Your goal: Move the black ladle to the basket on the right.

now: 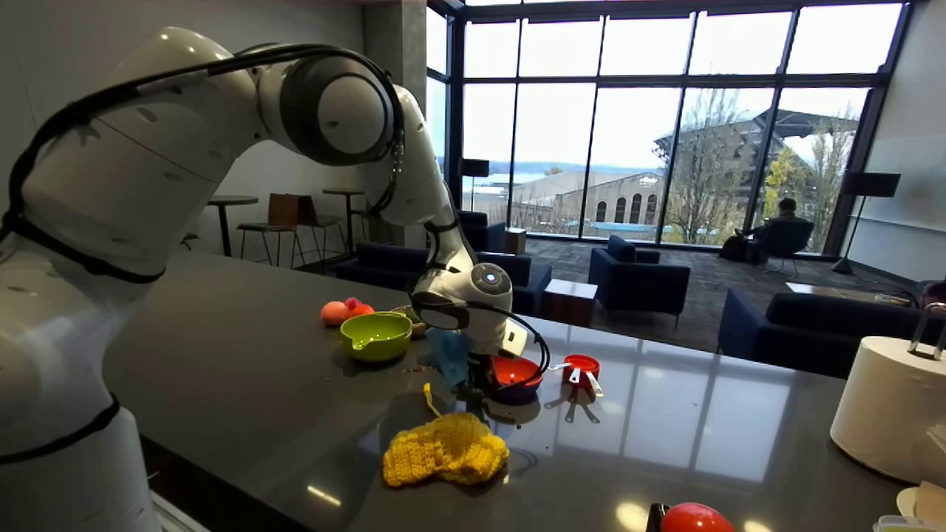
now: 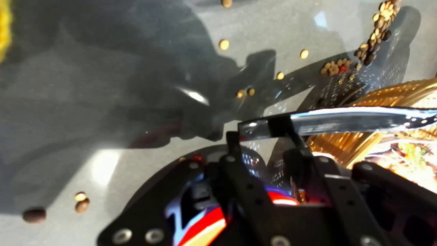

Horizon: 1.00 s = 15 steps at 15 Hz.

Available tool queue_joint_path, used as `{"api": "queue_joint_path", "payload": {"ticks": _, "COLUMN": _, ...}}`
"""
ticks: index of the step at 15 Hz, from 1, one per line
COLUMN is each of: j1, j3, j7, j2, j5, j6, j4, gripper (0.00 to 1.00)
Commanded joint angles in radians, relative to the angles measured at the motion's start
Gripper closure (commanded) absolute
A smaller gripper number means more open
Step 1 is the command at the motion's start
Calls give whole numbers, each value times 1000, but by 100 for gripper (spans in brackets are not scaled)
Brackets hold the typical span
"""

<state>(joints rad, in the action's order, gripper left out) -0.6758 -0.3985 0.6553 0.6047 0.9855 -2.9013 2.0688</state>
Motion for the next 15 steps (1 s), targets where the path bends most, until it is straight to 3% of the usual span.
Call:
{"api": "queue_joint_path", "payload": {"ticks": 1, "j1": -30, "j3": -30, "j7": 40, "j2": 4, "j5": 29, "j6": 5, "j4": -11, "gripper": 96}}
{"api": "queue_joint_path", "payload": {"ticks": 2, "j1": -30, "j3": -32, "j7": 41, "j2": 3, "j5": 29, "j6": 4, "j4": -11, "gripper": 100}}
{"api": "queue_joint_path", "payload": {"ticks": 7, "j1": -34, "j3": -46, "j7": 45, "j2": -7, "j5": 38, "j6": -3, "j4": -1, "gripper": 100}}
{"api": "queue_joint_path", "payload": {"ticks": 8, "j1": -38, "j3": -56, "j7": 50, "j2": -9, "j5": 48, "j6": -6, "j4": 4, "gripper": 74}}
{"api": "queue_joint_path", "payload": {"ticks": 10, "j1": -30, "j3": -67, "j7": 45, "j2": -12, "j5": 59, "j6": -5, "j4": 12, "gripper": 68}}
{"api": "queue_joint_path", "payload": {"ticks": 15, "j1": 28, "j3": -82, "j7": -29, "j2": -41, "j5": 53, "j6": -5, "j4": 52, "gripper": 36}}
